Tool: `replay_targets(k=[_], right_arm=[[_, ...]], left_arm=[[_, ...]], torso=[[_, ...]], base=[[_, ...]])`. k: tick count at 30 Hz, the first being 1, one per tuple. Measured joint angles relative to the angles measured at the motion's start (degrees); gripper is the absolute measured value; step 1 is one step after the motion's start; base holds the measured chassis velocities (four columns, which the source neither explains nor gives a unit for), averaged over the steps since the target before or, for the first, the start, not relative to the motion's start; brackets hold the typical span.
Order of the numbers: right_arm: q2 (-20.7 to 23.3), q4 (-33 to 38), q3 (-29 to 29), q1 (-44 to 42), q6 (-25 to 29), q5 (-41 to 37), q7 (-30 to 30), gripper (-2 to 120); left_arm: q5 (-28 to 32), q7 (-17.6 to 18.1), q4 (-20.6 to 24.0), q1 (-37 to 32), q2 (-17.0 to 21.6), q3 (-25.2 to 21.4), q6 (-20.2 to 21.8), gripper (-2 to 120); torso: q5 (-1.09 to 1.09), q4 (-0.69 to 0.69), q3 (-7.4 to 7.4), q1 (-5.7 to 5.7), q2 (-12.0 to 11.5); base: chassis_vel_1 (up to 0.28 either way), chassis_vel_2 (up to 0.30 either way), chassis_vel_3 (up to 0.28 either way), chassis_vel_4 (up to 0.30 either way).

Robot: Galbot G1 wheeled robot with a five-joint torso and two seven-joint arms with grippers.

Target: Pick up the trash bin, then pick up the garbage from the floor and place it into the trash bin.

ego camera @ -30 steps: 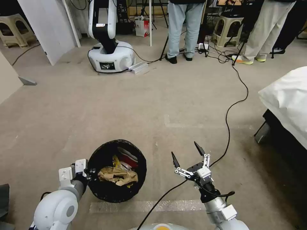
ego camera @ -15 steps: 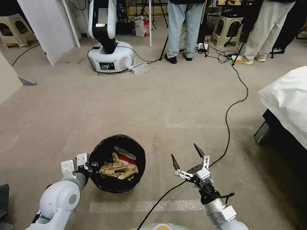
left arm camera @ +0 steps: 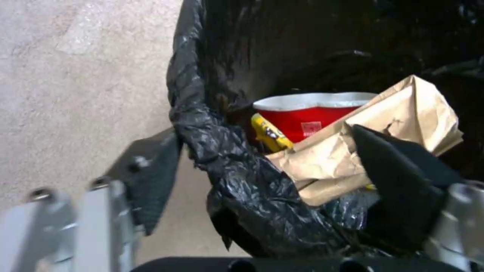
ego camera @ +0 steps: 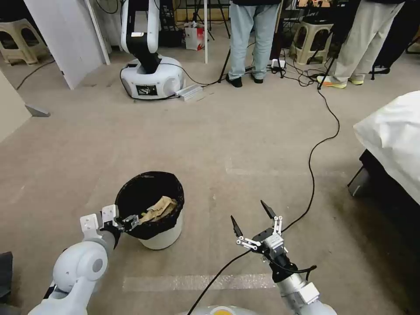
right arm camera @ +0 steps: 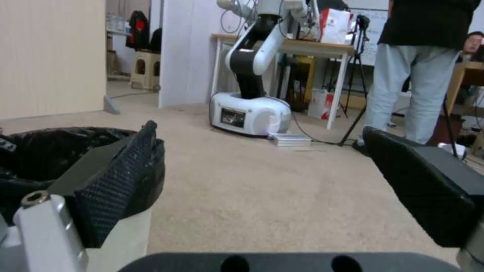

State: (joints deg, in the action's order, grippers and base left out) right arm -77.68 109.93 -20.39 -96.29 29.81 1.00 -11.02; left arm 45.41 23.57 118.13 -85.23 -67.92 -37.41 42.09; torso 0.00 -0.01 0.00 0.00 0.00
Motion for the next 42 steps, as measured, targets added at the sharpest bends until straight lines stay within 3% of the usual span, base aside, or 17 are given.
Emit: replay_targets(k=[4,10,19,21,23,25,26,28,29,32,33,36,37,39,40,42], right_arm=[[-0.09,0.02,0.16,-0.26,0.25,0.36,-0.14,99],[-0.33,0.31,0.51,-0.22,0.46,0.56,1.74,99],[-1.52,1.53,2.92,1.83,-3.14,0.71,11.78,100],[-2.55,1.98,3.27,2.87,-4.42,0.88,14.28,100],[-2.91,2.18,3.08,2.93,-4.79,1.10,14.88,100],[-4.25,3.10,1.44,2.41,-5.52,3.05,16.50,100],[-4.25,3.10,1.44,2.41,-5.52,3.05,16.50,100],[-4.92,4.07,0.09,1.77,-5.73,4.41,17.27,100],[-4.92,4.07,0.09,1.77,-5.73,4.41,17.27,100],[-5.28,6.02,-0.83,0.67,-6.61,4.83,18.30,100],[-5.28,6.02,-0.83,0.67,-6.61,4.83,18.30,100],[-5.58,6.51,-1.28,-0.08,-6.74,5.38,18.58,100],[-5.58,6.51,-1.28,-0.08,-6.74,5.38,18.58,100],[-5.81,6.51,-1.32,-0.39,-6.53,5.82,18.58,100],[-5.81,6.51,-1.32,-0.39,-6.53,5.82,18.58,100],[-6.25,6.21,-1.33,-0.80,-5.85,6.76,18.58,100]], left_arm=[[-0.01,0.00,0.29,-0.14,-0.19,-0.24,0.01,97],[-1.62,-0.29,1.55,-1.43,-0.84,-0.62,0.03,100],[-13.02,-3.30,10.21,-7.62,-3.38,-0.95,-0.27,100],[-19.60,-5.47,14.18,-11.13,-4.42,-0.36,-3.32,100],[-21.20,-5.99,15.14,-12.07,-4.64,0.08,-4.42,100],[-28.98,-8.31,16.49,-14.39,-5.18,1.56,-10.64,100],[-28.98,-8.31,16.49,-14.39,-5.18,1.56,-10.64,100],[-34.35,-10.22,16.74,-16.80,-5.97,2.34,-17.22,100],[-34.35,-10.22,16.74,-16.80,-5.97,2.34,-17.22,100],[-44.05,-13.30,14.97,-20.96,-8.36,2.66,-31.05,100],[-44.05,-13.30,14.97,-20.96,-8.36,2.66,-31.05,100],[-47.36,-12.77,12.83,-22.58,-11.18,3.55,-40.02,100],[-47.36,-12.77,12.83,-22.58,-11.18,3.55,-40.02,100],[-50.07,-12.39,11.28,-23.15,-13.31,3.80,-45.96,100],[-50.07,-12.39,11.28,-23.15,-13.31,3.80,-45.96,100],[-52.46,-11.51,9.84,-23.60,-14.98,4.11,-49.97,100]], torso=[[0.00,0.00,0.00,0.00,0.00],[0.00,0.00,0.00,0.00,0.00],[0.00,0.00,0.00,0.00,0.00],[0.03,0.02,0.00,0.00,0.00],[0.01,0.03,0.00,0.00,0.00],[0.01,0.01,0.00,0.00,0.00],[0.01,0.01,0.00,0.00,0.00],[-0.01,-0.02,0.00,0.00,0.00],[-0.01,-0.02,0.00,0.00,0.00],[0.00,0.01,0.00,0.00,0.00],[0.00,0.01,0.00,0.00,0.00],[0.00,-0.01,0.00,0.00,0.00],[0.00,-0.01,0.00,0.00,0.00],[0.01,0.01,0.00,0.00,0.00],[0.01,0.01,0.00,0.00,0.00],[0.01,0.01,-0.01,0.00,0.00]], base=[[0.000,0.000,0.000,0.000],[0.000,0.000,0.000,0.000],[0.000,0.000,0.000,0.000],[0.000,0.000,0.000,0.000],[0.000,0.000,0.000,0.000],[0.000,0.000,0.000,0.000],[0.000,0.000,0.000,0.000],[0.000,0.000,0.000,0.000],[0.000,0.000,0.000,0.000],[0.000,0.000,0.000,0.000],[0.000,0.000,0.000,0.000],[0.000,0.000,0.000,0.000],[0.000,0.000,0.000,0.000],[0.000,0.000,0.000,0.000],[0.000,0.000,0.000,0.000],[0.000,0.000,0.000,0.000]])
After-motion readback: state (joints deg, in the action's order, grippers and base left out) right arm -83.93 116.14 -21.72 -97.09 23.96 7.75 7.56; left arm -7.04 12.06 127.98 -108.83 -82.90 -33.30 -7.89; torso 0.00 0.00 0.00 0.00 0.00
